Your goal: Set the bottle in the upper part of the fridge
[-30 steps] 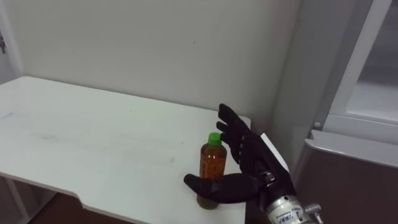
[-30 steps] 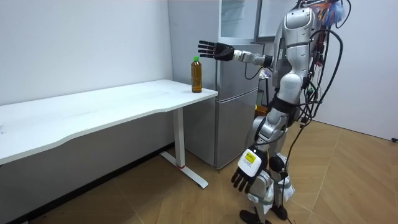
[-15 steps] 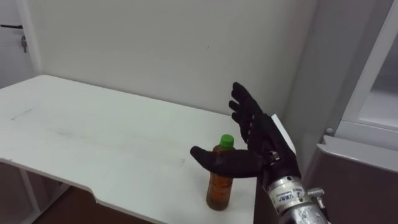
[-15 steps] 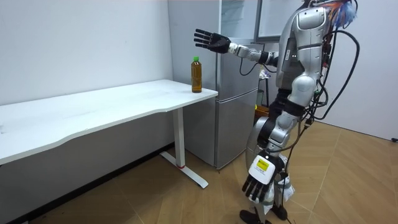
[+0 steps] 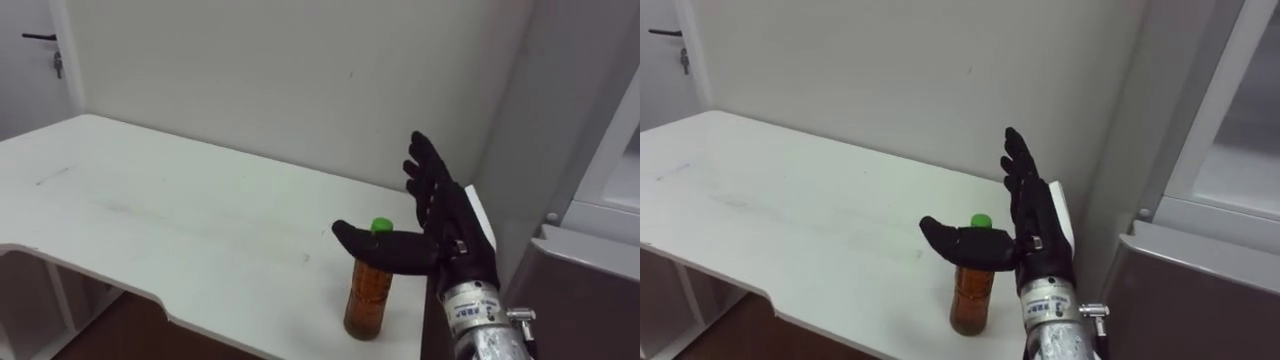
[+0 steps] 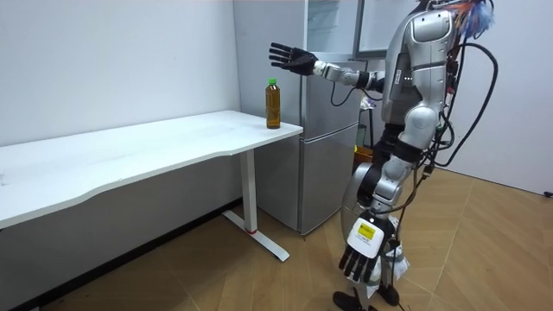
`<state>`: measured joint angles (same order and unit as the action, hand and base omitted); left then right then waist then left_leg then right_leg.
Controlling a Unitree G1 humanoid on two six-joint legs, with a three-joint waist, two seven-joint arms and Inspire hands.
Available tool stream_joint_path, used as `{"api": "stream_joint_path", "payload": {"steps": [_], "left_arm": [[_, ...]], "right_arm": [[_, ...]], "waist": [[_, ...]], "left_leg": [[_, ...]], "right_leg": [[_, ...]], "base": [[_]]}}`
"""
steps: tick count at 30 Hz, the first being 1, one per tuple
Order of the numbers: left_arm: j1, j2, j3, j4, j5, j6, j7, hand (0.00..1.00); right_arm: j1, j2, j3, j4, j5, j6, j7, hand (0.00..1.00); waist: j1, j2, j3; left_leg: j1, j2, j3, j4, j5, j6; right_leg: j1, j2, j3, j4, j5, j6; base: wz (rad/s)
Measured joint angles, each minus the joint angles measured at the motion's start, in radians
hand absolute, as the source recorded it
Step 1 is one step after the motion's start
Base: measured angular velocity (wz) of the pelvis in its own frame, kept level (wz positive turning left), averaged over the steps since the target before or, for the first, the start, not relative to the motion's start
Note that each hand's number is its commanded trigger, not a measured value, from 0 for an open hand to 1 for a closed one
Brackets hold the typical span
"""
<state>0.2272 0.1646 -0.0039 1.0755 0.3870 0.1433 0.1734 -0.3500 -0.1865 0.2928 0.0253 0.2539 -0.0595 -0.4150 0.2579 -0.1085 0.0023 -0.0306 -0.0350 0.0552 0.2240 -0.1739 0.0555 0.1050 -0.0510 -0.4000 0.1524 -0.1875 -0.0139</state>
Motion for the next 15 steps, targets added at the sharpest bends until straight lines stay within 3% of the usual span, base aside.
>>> {"api": "stream_joint_path", "payload": {"steps": [4, 9, 15], "left_arm": [[0.010, -0.006, 0.000, -0.024, 0.000, 0.010, 0.004, 0.00], [0.020, -0.019, 0.000, -0.060, -0.003, 0.010, 0.014, 0.00], [0.022, -0.018, 0.004, -0.067, -0.002, 0.010, 0.022, 0.00]], "right_arm": [[0.000, -0.001, 0.000, 0.000, -0.033, 0.010, -0.061, 0.00], [-0.008, -0.001, -0.001, 0.008, -0.064, 0.016, -0.135, 0.00], [-0.023, -0.007, -0.002, 0.078, -0.063, 0.024, -0.170, 0.00]], "waist": [[-0.002, 0.004, 0.0024], [-0.002, 0.018, 0.0115], [-0.002, 0.021, 0.0100]], "left_leg": [[-0.001, 0.001, 0.000, -0.004, 0.000, 0.000], [-0.004, 0.001, -0.004, -0.003, 0.000, 0.000], [-0.010, -0.001, -0.015, 0.001, 0.000, 0.000]], "right_leg": [[-0.002, 0.001, -0.002, 0.001, 0.000, 0.000], [-0.004, 0.000, -0.013, 0.004, 0.001, 0.002], [-0.005, -0.001, -0.025, 0.006, 0.001, 0.002]], "base": [[0.00], [0.00], [0.04]]}}
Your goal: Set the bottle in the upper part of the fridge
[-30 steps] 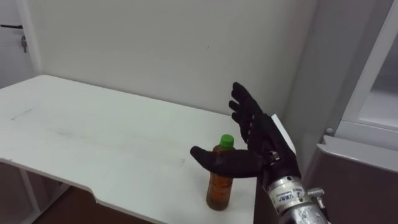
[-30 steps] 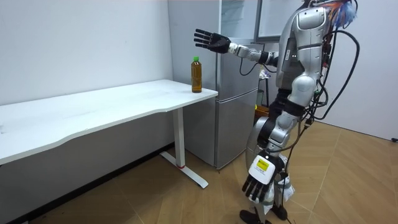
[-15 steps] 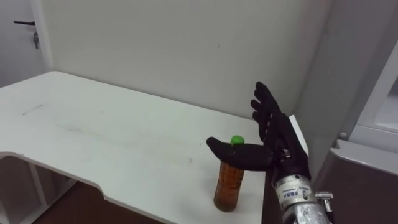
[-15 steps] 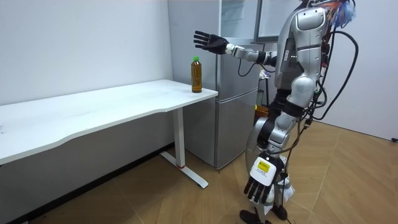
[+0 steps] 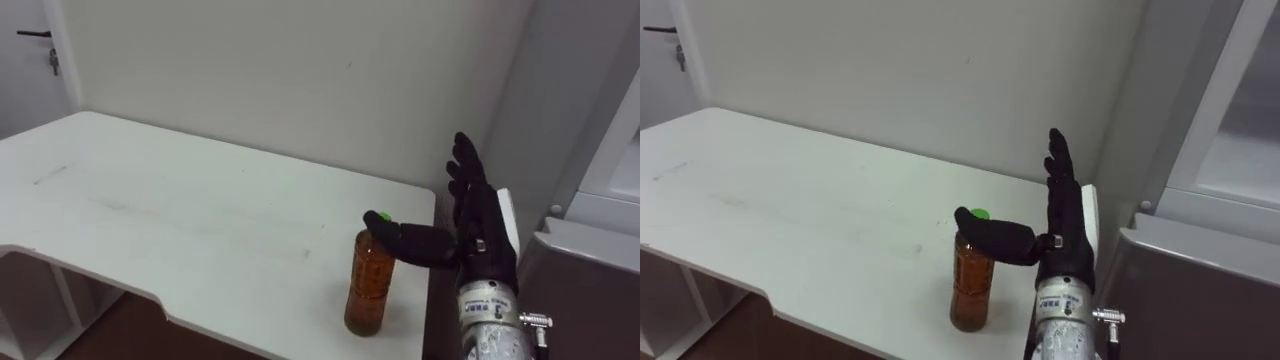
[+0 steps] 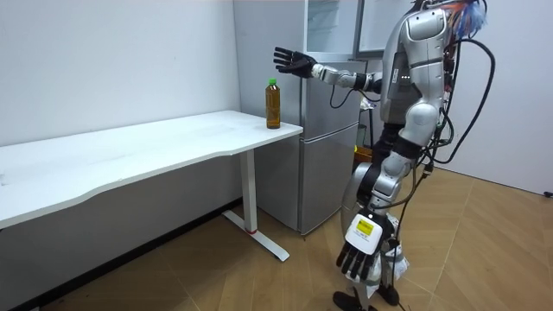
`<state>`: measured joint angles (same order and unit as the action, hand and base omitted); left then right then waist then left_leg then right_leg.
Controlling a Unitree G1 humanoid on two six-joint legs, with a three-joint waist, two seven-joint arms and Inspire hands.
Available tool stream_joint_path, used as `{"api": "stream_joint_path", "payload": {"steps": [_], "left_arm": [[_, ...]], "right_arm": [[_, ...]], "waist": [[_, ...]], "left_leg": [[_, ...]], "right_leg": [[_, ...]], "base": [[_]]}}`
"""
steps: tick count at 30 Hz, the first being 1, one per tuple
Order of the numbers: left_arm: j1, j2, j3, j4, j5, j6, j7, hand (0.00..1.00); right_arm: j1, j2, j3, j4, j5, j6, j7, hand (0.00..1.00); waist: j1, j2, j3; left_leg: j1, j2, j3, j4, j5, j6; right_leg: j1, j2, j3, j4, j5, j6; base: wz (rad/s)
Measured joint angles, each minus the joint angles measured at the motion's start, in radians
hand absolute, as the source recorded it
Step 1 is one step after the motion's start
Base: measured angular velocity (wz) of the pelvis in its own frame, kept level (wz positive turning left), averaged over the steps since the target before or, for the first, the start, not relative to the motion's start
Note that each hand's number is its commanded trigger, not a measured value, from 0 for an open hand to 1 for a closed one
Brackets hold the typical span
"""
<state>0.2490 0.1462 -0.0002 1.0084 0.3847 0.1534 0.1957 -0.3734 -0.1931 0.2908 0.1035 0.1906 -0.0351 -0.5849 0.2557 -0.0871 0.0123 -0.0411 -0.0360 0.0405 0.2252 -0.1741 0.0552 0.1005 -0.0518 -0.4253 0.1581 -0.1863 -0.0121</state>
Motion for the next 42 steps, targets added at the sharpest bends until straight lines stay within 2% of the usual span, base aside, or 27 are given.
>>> {"api": "stream_joint_path", "payload": {"steps": [4, 8, 9, 16, 19, 24, 34, 38, 42], "left_arm": [[0.014, -0.004, 0.035, -0.008, 0.002, 0.001, 0.000, 0.00], [0.029, -0.004, 0.039, -0.008, 0.002, 0.017, -0.003, 0.00], [0.031, -0.004, 0.039, -0.008, 0.002, 0.017, -0.004, 0.00], [0.025, 0.000, 0.037, -0.011, 0.002, 0.016, -0.012, 0.00], [0.020, 0.002, 0.036, -0.011, 0.003, 0.016, -0.012, 0.00], [0.010, 0.006, 0.036, -0.011, 0.003, 0.016, -0.012, 0.00], [0.008, 0.007, 0.036, -0.010, 0.003, 0.016, -0.012, 0.00], [0.007, 0.007, 0.035, -0.009, 0.002, 0.017, -0.012, 0.00], [0.008, 0.007, 0.027, -0.010, 0.001, 0.019, -0.012, 0.00]], "right_arm": [[-0.012, 0.000, -0.009, 0.061, 0.001, 0.020, -0.001, 0.00], [-0.029, 0.001, -0.011, 0.093, 0.001, 0.031, 0.002, 0.00], [-0.035, 0.001, -0.010, 0.106, 0.001, 0.031, 0.005, 0.00], [-0.053, 0.007, -0.007, 0.160, 0.002, 0.040, 0.042, 0.00], [-0.054, 0.007, -0.003, 0.160, 0.002, 0.040, 0.058, 0.00], [-0.058, 0.021, 0.025, 0.160, 0.005, 0.040, 0.086, 0.00], [-0.080, 0.024, 0.039, 0.160, 0.004, 0.040, 0.123, 0.00], [-0.080, 0.025, 0.042, 0.160, 0.004, 0.040, 0.147, 0.00], [-0.080, 0.026, 0.042, 0.160, 0.009, 0.039, 0.151, 0.00]], "waist": [[0.002, 0.001, -0.0014], [0.002, 0.000, -0.0017], [0.003, -0.004, -0.0045], [0.003, -0.014, -0.0076], [0.019, -0.021, -0.0075], [0.050, -0.024, -0.0058], [0.052, -0.022, -0.0021], [0.053, -0.027, -0.0014], [0.052, -0.036, 0.0029]], "left_leg": [[0.000, 0.000, -0.008, 0.003, 0.000, 0.000], [-0.001, -0.003, -0.012, 0.005, 0.002, 0.002], [-0.001, -0.005, -0.015, 0.005, 0.003, 0.003], [-0.016, -0.013, -0.022, 0.005, 0.009, 0.011], [-0.018, -0.014, -0.022, 0.005, 0.010, 0.013], [-0.019, -0.014, -0.022, 0.005, 0.011, 0.013], [-0.027, -0.015, -0.029, 0.005, 0.011, 0.013], [-0.025, -0.015, -0.028, 0.005, 0.011, 0.013], [-0.024, -0.015, -0.029, 0.006, 0.011, 0.013]], "right_leg": [[-0.001, -0.002, -0.013, 0.013, 0.000, 0.001], [0.001, -0.005, -0.018, 0.013, 0.000, 0.001], [0.001, -0.006, -0.021, 0.013, 0.000, 0.001], [-0.007, -0.015, -0.042, 0.013, 0.000, 0.005], [-0.009, -0.015, -0.042, 0.013, 0.003, 0.008], [-0.010, -0.016, -0.043, 0.012, 0.005, 0.009], [-0.016, -0.015, -0.044, 0.011, 0.005, 0.009], [-0.013, -0.013, -0.044, 0.011, 0.005, 0.009], [-0.013, -0.012, -0.047, 0.011, 0.005, 0.009]], "base": [[0.07], [0.03], [0.04], [0.05], [-0.01], [0.00], [0.02], [0.00], [0.00]]}}
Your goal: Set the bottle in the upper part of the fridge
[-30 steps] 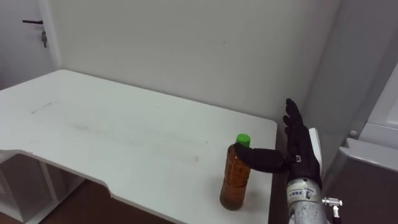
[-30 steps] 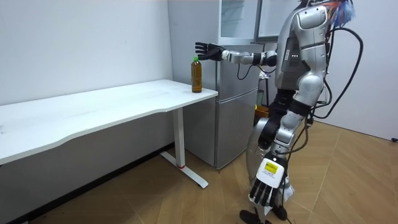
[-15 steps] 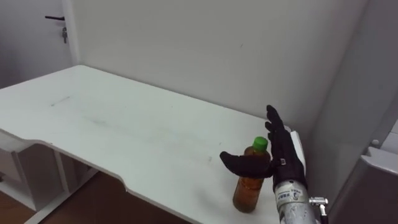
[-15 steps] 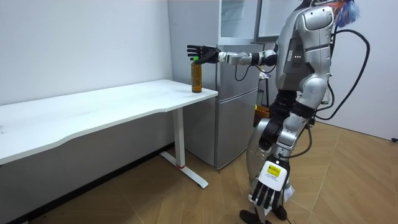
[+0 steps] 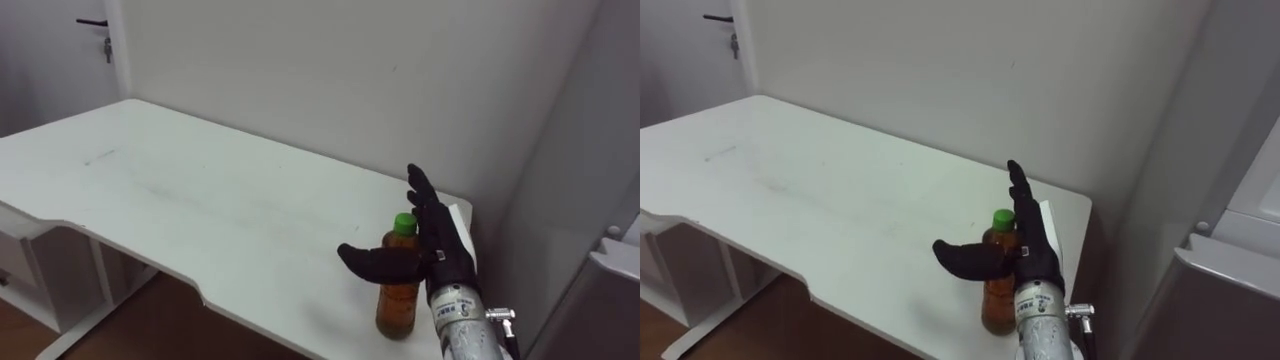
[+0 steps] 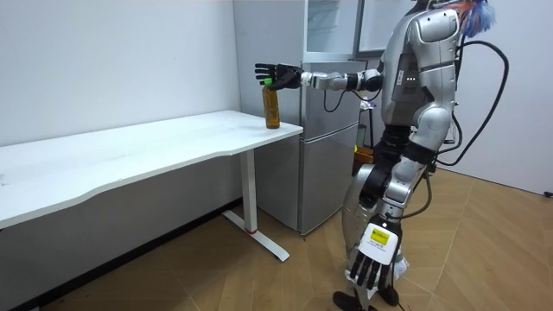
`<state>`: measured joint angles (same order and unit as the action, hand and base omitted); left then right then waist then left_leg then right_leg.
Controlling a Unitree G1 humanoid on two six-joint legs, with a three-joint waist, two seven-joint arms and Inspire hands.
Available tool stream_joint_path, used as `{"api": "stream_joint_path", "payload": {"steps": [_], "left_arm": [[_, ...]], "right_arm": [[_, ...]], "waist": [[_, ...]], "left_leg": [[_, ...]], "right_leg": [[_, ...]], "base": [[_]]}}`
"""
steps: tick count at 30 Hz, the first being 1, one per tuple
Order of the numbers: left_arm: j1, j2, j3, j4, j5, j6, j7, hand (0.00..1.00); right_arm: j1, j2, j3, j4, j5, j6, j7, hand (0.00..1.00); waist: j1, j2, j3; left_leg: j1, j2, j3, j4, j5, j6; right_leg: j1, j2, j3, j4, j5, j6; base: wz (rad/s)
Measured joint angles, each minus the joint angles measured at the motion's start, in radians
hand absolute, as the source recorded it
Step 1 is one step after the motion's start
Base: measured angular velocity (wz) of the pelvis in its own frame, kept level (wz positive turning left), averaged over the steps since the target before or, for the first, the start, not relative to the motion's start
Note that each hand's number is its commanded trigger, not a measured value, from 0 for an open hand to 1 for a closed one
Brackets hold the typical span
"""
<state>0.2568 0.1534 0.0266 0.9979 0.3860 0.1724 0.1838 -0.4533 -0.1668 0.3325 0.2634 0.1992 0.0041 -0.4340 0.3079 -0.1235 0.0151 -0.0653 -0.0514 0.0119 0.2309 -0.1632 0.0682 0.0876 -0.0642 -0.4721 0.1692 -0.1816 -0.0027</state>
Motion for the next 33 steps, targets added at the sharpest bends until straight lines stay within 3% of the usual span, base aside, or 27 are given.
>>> {"api": "stream_joint_path", "payload": {"steps": [10, 14, 22, 28, 33], "left_arm": [[0.010, 0.001, -0.011, -0.041, -0.001, 0.000, 0.000, 0.00], [0.010, -0.001, -0.011, -0.056, -0.001, -0.004, 0.000, 0.00], [0.010, -0.001, -0.010, -0.058, -0.001, -0.009, 0.000, 0.00], [0.009, -0.007, -0.010, -0.058, 0.000, -0.010, 0.000, 0.00], [0.012, -0.007, -0.010, -0.058, 0.000, -0.010, 0.003, 0.00]], "right_arm": [[0.000, 0.000, -0.002, 0.012, -0.009, -0.002, -0.005, 0.00], [0.000, -0.002, -0.004, 0.043, -0.009, -0.031, -0.010, 0.00], [0.003, -0.006, -0.012, 0.051, -0.004, -0.034, -0.016, 0.00], [0.004, -0.006, -0.026, 0.101, -0.012, -0.028, -0.049, 0.00], [0.004, -0.006, -0.044, 0.107, -0.011, -0.025, -0.081, 0.00]], "waist": [[-0.005, -0.001, 0.0003], [-0.005, -0.001, 0.0002], [-0.025, 0.004, 0.0012], [-0.030, 0.030, 0.0058], [-0.030, 0.046, -0.0019]], "left_leg": [[-0.011, -0.003, -0.018, 0.007, 0.000, -0.001], [-0.010, -0.003, -0.019, 0.008, 0.001, -0.001], [-0.009, -0.004, -0.018, 0.010, 0.001, -0.001], [-0.013, -0.005, -0.017, 0.020, 0.000, 0.001], [-0.014, -0.006, -0.016, 0.018, 0.002, 0.004]], "right_leg": [[-0.002, -0.004, -0.011, 0.001, 0.000, 0.000], [-0.001, -0.004, -0.009, 0.001, 0.000, 0.000], [0.000, -0.003, 0.001, 0.002, 0.000, 0.000], [-0.001, -0.005, 0.002, 0.004, 0.000, 0.000], [-0.003, -0.007, 0.001, 0.004, 0.000, 0.000]], "base": [[0.04], [0.00], [-0.01], [0.00], [0.00]]}}
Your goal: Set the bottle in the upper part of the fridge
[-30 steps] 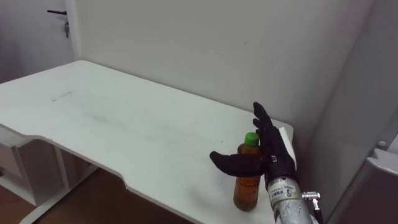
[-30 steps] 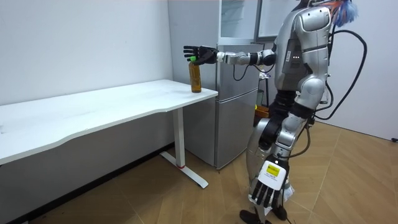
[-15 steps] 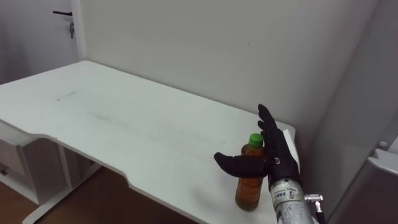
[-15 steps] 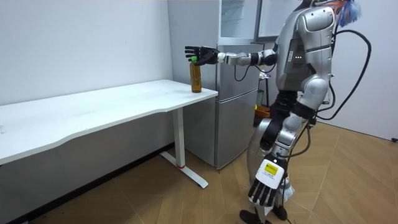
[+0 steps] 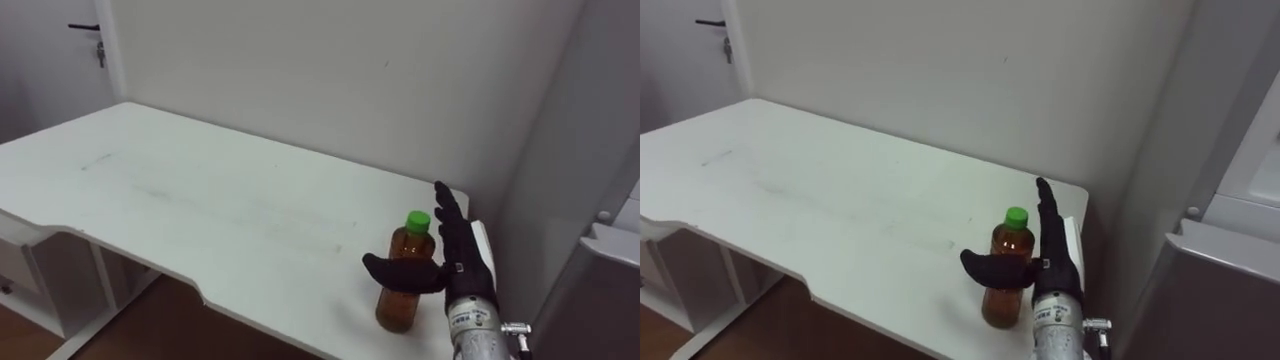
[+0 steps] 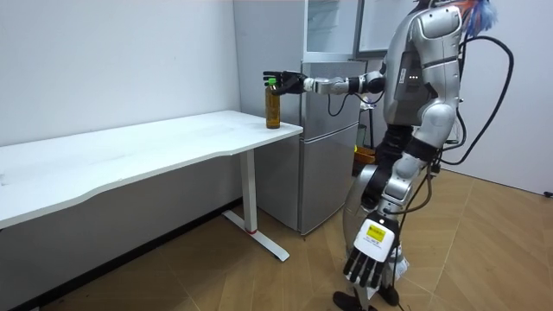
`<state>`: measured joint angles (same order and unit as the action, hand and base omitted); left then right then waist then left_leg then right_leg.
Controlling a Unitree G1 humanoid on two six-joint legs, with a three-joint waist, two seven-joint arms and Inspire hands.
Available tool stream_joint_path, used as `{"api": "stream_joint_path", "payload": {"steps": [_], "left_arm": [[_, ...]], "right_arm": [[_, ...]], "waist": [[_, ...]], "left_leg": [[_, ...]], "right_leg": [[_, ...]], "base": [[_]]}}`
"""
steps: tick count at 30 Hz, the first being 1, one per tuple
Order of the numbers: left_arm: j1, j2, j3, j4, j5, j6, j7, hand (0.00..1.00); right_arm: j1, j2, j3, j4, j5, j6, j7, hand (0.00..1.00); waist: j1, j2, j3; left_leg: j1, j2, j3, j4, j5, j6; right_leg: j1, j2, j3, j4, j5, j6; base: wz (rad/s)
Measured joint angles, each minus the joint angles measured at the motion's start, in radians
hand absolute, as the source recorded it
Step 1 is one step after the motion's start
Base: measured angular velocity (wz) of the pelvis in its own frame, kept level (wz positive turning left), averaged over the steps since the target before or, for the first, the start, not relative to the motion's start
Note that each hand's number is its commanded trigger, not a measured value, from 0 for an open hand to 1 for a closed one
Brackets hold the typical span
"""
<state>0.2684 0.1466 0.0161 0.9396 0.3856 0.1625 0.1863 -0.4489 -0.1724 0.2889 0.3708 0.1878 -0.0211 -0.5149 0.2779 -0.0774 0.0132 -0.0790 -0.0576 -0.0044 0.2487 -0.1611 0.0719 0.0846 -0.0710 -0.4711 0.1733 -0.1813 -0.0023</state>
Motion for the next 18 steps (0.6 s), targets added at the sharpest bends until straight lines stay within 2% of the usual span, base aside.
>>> {"api": "stream_joint_path", "payload": {"steps": [7, 10, 12, 15, 18], "left_arm": [[0.011, 0.000, 0.000, 0.001, 0.000, 0.003, 0.002, 0.00], [0.012, -0.001, -0.004, 0.003, -0.001, 0.007, 0.002, 0.00], [0.015, -0.003, -0.011, 0.001, -0.001, 0.007, 0.002, 0.00], [0.013, -0.009, -0.011, 0.000, -0.001, 0.008, 0.002, 0.00], [0.013, -0.011, -0.013, 0.004, -0.002, 0.007, 0.002, 0.00]], "right_arm": [[0.000, 0.000, -0.007, 0.001, 0.003, 0.001, -0.022, 0.00], [0.000, -0.001, -0.010, 0.001, 0.003, 0.001, -0.035, 0.00], [0.000, -0.001, -0.011, 0.001, 0.003, 0.001, -0.042, 0.00], [0.000, -0.001, -0.021, 0.012, 0.010, 0.001, -0.042, 0.00], [0.001, 0.000, -0.030, 0.033, 0.050, 0.001, -0.041, 0.00]], "waist": [[-0.003, -0.002, -0.0033], [-0.003, 0.006, -0.0078], [-0.003, 0.020, -0.0131], [-0.005, 0.033, -0.0104], [-0.005, 0.035, -0.0091]], "left_leg": [[-0.001, -0.001, 0.001, -0.009, 0.002, 0.000], [-0.002, -0.002, 0.001, -0.008, 0.003, 0.002], [-0.001, -0.004, 0.001, -0.009, 0.004, 0.004], [-0.002, -0.005, 0.001, -0.009, 0.006, 0.007], [-0.010, -0.005, 0.000, -0.008, 0.007, 0.006]], "right_leg": [[-0.004, -0.001, 0.001, 0.000, 0.000, 0.001], [-0.004, -0.001, 0.000, 0.000, 0.001, 0.002], [-0.004, -0.001, 0.000, 0.000, 0.002, 0.004], [-0.004, -0.005, 0.000, 0.000, 0.003, 0.005], [-0.015, -0.006, 0.000, 0.007, 0.003, 0.005]], "base": [[0.00], [0.00], [0.00], [0.00], [0.00]]}}
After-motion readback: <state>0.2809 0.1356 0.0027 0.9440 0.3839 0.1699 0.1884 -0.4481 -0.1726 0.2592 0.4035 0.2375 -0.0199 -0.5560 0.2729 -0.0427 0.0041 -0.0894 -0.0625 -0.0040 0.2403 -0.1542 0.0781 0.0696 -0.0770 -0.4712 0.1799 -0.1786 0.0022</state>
